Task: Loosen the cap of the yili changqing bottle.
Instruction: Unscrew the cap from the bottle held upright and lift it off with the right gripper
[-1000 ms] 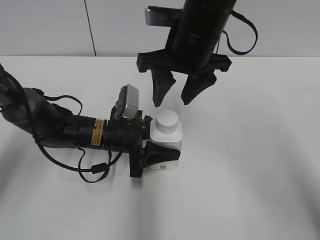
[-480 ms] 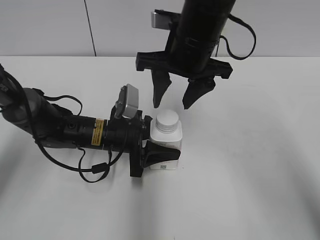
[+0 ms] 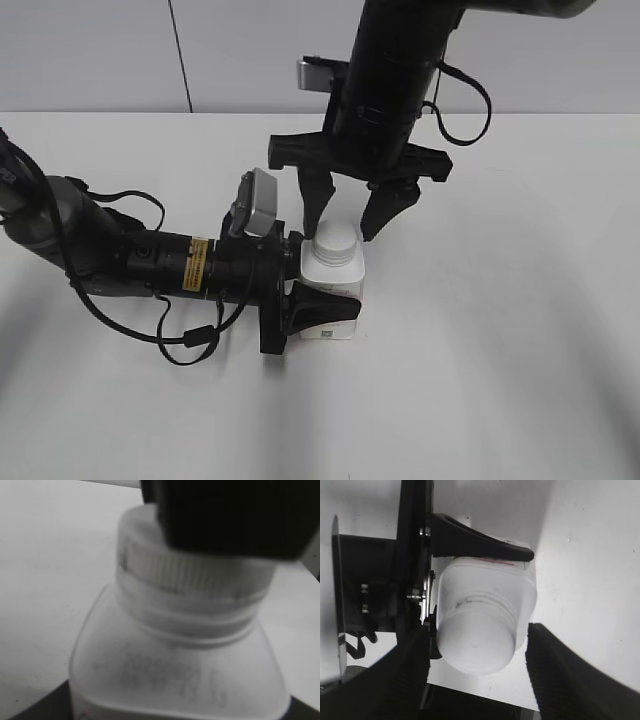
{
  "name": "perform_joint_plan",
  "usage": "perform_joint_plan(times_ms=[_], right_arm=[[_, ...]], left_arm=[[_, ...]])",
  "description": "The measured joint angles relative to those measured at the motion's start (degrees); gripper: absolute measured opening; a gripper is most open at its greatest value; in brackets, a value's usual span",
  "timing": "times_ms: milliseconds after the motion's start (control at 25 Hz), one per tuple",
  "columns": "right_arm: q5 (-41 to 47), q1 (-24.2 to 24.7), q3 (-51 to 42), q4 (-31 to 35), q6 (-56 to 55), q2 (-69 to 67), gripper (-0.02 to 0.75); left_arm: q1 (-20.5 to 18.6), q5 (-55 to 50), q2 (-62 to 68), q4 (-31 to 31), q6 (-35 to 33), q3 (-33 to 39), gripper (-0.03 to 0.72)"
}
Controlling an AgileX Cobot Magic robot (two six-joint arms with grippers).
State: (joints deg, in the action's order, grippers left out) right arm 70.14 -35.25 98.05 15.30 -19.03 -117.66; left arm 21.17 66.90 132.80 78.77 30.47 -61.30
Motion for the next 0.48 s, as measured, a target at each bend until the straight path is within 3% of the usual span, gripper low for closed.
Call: perform_joint_plan(times_ms=[480], right_arm=[[0.0, 0.0, 0.0, 1.68, -0.05, -0.81, 0.481]], left_arm=[[0.0, 0.05, 0.0, -0.12, 0.18, 0.0, 0.393]])
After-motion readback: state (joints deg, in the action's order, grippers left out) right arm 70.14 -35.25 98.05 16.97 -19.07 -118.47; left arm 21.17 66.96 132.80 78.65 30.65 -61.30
